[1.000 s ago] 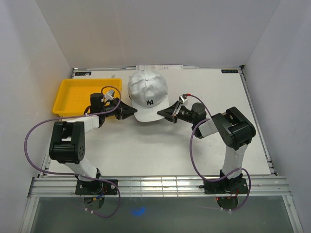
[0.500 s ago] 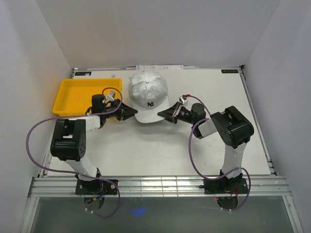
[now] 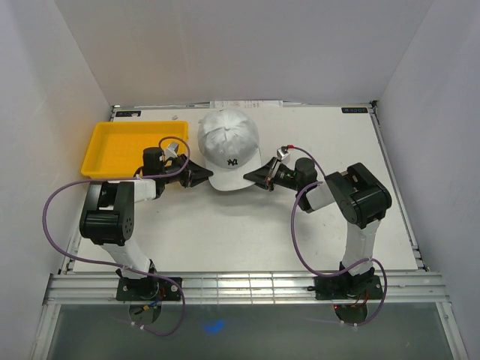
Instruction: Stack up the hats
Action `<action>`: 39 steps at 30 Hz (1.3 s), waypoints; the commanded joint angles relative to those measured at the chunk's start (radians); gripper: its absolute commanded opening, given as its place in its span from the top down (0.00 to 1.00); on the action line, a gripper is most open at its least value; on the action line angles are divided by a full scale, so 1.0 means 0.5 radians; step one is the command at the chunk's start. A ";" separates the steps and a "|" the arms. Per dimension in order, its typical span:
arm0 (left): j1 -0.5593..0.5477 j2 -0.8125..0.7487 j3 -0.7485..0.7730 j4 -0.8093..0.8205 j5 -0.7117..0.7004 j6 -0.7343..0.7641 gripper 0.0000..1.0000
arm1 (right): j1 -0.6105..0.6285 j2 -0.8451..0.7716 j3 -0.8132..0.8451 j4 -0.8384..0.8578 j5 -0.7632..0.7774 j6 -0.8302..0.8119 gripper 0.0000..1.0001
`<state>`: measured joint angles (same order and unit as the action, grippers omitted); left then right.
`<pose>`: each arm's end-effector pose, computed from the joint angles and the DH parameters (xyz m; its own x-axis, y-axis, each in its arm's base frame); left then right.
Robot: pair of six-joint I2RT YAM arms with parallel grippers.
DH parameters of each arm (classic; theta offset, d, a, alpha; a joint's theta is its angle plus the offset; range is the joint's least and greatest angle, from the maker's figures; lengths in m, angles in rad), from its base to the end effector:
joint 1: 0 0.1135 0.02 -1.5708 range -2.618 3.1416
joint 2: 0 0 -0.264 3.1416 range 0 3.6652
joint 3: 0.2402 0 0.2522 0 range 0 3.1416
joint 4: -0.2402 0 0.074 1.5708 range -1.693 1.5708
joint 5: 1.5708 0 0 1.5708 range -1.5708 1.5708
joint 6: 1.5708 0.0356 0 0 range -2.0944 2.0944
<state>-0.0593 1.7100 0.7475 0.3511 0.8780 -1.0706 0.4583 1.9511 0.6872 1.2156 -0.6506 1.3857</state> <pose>0.3229 -0.0466 0.1527 -0.8599 -0.5104 -0.0051 -0.1830 0.3177 -0.9304 0.3056 0.1748 0.1383 -0.8873 0.4344 -0.1551 -0.1221 0.1031 0.9872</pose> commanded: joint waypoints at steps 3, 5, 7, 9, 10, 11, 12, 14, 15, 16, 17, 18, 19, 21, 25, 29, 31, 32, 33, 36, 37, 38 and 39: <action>0.067 0.093 -0.056 -0.135 -0.461 0.083 1.00 | -0.091 0.071 -0.104 -0.636 -0.046 -0.161 0.92; 0.066 0.102 -0.059 -0.135 -0.473 0.086 1.00 | -0.101 0.068 -0.098 -0.667 -0.043 -0.179 0.92; 0.063 0.111 -0.059 -0.132 -0.477 0.089 1.00 | -0.101 0.065 -0.089 -0.694 -0.039 -0.185 0.92; 0.063 0.117 -0.062 -0.132 -0.486 0.089 1.00 | -0.104 0.068 -0.077 -0.710 -0.040 -0.197 0.92; 0.063 0.124 -0.059 -0.132 -0.486 0.092 1.00 | -0.107 0.071 -0.074 -0.719 -0.039 -0.203 0.92; 0.063 0.124 -0.059 -0.132 -0.489 0.092 1.00 | -0.107 0.068 -0.068 -0.740 -0.039 -0.207 0.92; 0.063 0.127 -0.059 -0.132 -0.489 0.095 1.00 | -0.110 0.068 -0.064 -0.750 -0.036 -0.219 0.92; 0.063 0.127 -0.059 -0.132 -0.489 0.098 1.00 | -0.113 0.065 -0.061 -0.762 -0.039 -0.225 0.88; 0.066 0.127 -0.059 -0.132 -0.489 0.098 1.00 | -0.116 0.065 -0.058 -0.762 -0.043 -0.225 0.86; 0.063 0.124 -0.059 -0.132 -0.489 0.098 1.00 | -0.116 0.059 -0.058 -0.762 -0.040 -0.225 0.83; 0.063 0.121 -0.056 -0.132 -0.489 0.101 1.00 | -0.119 0.056 -0.058 -0.771 -0.039 -0.228 0.82; 0.063 0.120 -0.053 -0.135 -0.480 0.101 1.00 | -0.116 0.053 -0.052 -0.777 -0.039 -0.228 0.81; 0.063 0.120 -0.047 -0.135 -0.477 0.101 1.00 | -0.122 0.043 -0.049 -0.787 -0.039 -0.234 0.78; 0.063 0.111 -0.041 -0.135 -0.464 0.101 1.00 | -0.122 0.034 -0.040 -0.811 -0.043 -0.240 0.73; 0.063 0.096 -0.035 -0.135 -0.455 0.107 0.99 | -0.131 -0.009 -0.022 -0.875 -0.033 -0.271 0.64; 0.063 0.093 -0.019 -0.135 -0.437 0.104 0.90 | -0.131 -0.033 0.003 -0.934 -0.030 -0.299 0.57; 0.066 0.084 -0.016 -0.138 -0.428 0.110 0.83 | -0.134 -0.049 0.015 -0.977 -0.030 -0.311 0.54; 0.063 0.084 -0.007 -0.138 -0.424 0.110 0.80 | -0.134 -0.052 0.037 -0.995 -0.030 -0.317 0.54; 0.063 0.078 -0.004 -0.141 -0.424 0.116 0.78 | -0.134 -0.055 0.049 -1.014 -0.036 -0.338 0.53; 0.063 0.056 0.023 -0.156 -0.418 0.122 0.67 | -0.134 -0.079 0.089 -1.087 -0.030 -0.369 0.51; 0.063 0.053 0.030 -0.156 -0.415 0.132 0.64 | -0.137 -0.095 0.101 -1.109 -0.027 -0.381 0.50; 0.063 0.044 0.039 -0.171 -0.409 0.138 0.60 | -0.137 -0.104 0.110 -1.160 -0.024 -0.397 0.50; 0.063 0.038 0.057 -0.181 -0.400 0.147 0.57 | -0.137 -0.122 0.129 -1.179 -0.018 -0.421 0.49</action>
<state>-0.0475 1.7355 0.7612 0.3630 0.7982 -1.0267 0.3874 1.9343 0.7094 0.6861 -0.6636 1.2270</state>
